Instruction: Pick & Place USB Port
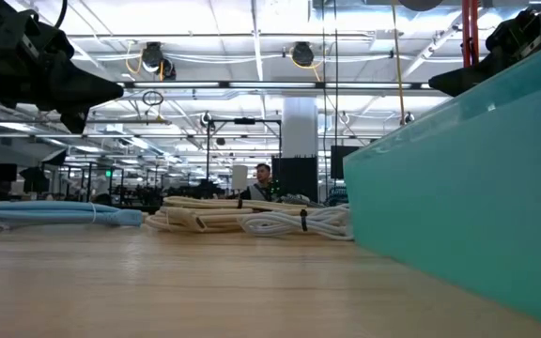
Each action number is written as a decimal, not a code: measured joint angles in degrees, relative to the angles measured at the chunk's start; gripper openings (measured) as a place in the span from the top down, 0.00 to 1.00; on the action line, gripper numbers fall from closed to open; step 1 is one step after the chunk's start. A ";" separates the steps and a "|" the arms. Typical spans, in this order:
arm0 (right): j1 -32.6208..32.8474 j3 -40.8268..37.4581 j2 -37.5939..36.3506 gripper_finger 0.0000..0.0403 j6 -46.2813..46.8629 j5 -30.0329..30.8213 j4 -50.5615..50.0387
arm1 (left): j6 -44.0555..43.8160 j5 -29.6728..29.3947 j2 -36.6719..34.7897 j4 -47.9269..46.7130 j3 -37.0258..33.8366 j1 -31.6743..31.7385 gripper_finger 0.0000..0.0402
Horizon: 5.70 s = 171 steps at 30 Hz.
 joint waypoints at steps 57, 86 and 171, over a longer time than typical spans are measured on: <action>0.01 0.02 0.02 1.00 0.00 -0.02 0.02 | 33.97 -4.47 43.17 6.43 43.42 0.00 0.94; -0.07 -0.02 0.07 1.00 -19.01 5.21 38.05 | 24.21 -3.08 41.43 -1.72 36.14 3.01 0.94; -13.16 54.31 99.77 0.61 -23.58 4.42 -11.56 | 22.16 -1.86 41.68 -6.78 36.12 3.17 0.94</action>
